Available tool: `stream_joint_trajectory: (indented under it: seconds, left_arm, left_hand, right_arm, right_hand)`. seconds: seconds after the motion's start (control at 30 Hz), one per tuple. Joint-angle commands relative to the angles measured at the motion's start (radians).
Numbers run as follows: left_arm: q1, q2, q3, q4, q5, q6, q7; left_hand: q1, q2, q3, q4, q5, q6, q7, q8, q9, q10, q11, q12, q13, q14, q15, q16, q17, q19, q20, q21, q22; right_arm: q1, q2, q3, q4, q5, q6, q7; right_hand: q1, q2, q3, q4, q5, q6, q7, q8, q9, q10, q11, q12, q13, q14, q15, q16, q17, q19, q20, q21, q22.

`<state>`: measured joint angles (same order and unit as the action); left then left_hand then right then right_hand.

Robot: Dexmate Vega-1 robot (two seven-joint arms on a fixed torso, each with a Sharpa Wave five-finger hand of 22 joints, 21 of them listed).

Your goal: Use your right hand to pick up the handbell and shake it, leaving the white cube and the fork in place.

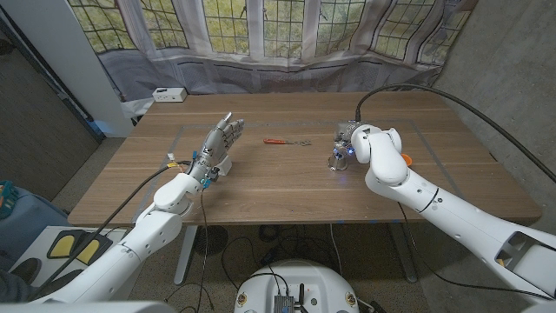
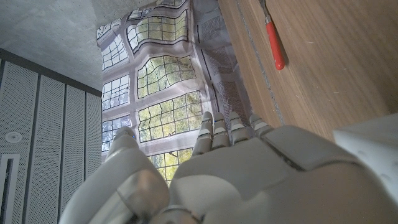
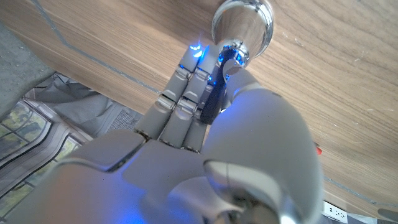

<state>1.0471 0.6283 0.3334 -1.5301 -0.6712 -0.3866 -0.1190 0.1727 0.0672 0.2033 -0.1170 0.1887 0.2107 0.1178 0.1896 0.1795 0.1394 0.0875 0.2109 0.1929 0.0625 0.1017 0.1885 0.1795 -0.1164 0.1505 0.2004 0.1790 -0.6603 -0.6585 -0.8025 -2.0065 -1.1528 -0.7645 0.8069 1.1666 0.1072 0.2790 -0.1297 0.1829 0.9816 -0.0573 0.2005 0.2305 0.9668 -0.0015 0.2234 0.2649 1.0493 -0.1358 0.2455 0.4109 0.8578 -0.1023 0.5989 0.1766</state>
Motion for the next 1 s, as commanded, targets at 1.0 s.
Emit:
stream_joint_trajectory:
  seconds: [1.0]
  left_arm:
    - [-0.004,-0.001,0.010,-0.001,0.003,0.010,-0.002]
  left_hand:
    - [-0.007,0.000,0.007,0.000,-0.001,0.012,-0.005,0.002,0.001,0.008,-0.003,0.001,0.003,0.001,0.001,0.001,0.001,0.000,0.007,-0.002,0.002]
  right_arm:
    - [-0.124,-0.047,0.095,-0.114,0.096,0.022,-0.188]
  right_hand:
    - [-0.319,-0.079,-0.093,0.058,0.021,-0.507,0.009,-0.020,-0.016,-0.490,0.047,-0.030,-0.013,-0.647,0.129,-0.071,-0.064,-0.331,0.096,-0.243,-0.007]
